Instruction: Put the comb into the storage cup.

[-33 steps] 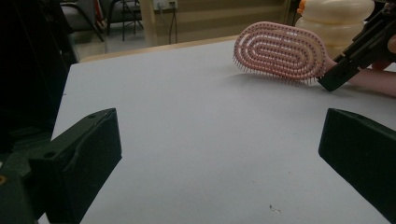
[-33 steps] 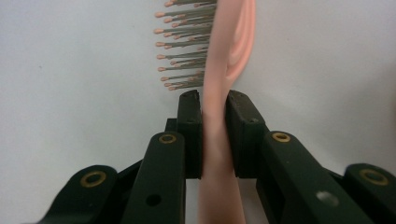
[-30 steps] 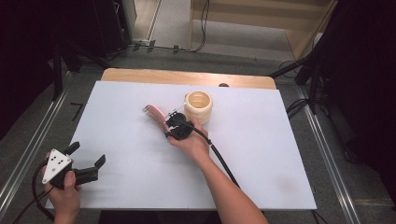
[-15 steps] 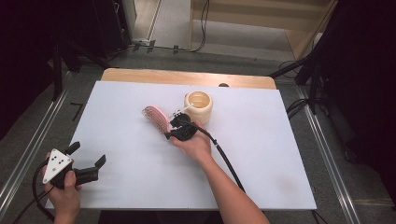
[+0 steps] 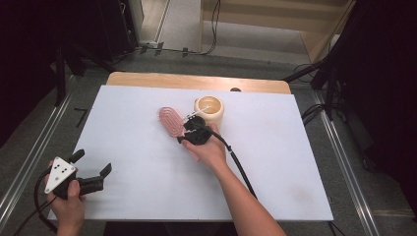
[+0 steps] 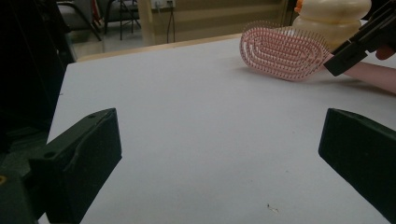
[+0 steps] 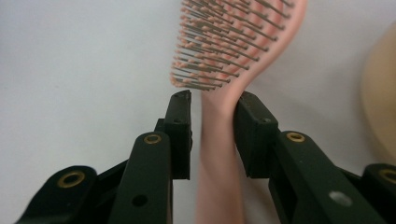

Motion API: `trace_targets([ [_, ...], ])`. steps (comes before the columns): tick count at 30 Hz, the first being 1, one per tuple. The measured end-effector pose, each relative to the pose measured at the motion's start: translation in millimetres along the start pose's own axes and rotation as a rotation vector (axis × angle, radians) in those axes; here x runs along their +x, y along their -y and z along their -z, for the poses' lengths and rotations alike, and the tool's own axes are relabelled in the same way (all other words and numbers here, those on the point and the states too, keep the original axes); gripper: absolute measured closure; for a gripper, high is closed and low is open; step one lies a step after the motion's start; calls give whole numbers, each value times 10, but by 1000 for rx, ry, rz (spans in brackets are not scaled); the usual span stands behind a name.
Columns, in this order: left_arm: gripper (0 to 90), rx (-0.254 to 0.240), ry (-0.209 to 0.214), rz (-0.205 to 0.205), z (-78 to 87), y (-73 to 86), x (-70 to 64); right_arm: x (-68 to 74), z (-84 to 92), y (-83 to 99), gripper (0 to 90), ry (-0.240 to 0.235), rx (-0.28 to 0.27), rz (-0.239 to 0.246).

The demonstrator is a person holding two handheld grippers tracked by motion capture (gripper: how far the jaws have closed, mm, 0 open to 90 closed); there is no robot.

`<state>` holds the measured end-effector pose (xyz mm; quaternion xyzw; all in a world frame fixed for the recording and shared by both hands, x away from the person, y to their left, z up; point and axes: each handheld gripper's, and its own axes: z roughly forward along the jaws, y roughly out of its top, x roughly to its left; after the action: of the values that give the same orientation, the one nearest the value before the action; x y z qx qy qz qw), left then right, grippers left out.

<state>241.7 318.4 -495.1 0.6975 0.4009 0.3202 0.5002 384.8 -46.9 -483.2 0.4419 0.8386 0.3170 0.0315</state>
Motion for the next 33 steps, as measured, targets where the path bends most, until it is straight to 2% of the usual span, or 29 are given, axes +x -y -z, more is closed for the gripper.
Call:
trace_targets([
  [3,0,0,0,-1,-2,0,0,-4,-21,7,600,29,29,18],
  [6,0,1,0,-1,-2,0,0,-7,-56,18,528,89,47,27],
  [8,0,3,1,-3,-1,0,0,-13,-61,17,494,95,39,16],
  [10,0,3,1,-4,-2,0,-1,-5,-74,5,461,121,42,9],
  [13,0,3,2,-5,-5,1,-3,21,-115,-7,451,131,57,15],
  [19,0,4,5,-5,-5,1,-4,86,-151,-47,503,194,67,-20],
  [22,0,6,5,-6,-5,0,-5,102,-151,-54,647,228,71,-29],
  [27,0,4,6,-4,-5,0,-2,32,-124,-52,677,188,72,-41],
  [30,0,3,6,-2,-7,0,-2,-5,-104,-27,678,129,48,-57],
  [33,0,4,5,-3,-8,0,-3,16,-89,1,679,131,20,-38],
])
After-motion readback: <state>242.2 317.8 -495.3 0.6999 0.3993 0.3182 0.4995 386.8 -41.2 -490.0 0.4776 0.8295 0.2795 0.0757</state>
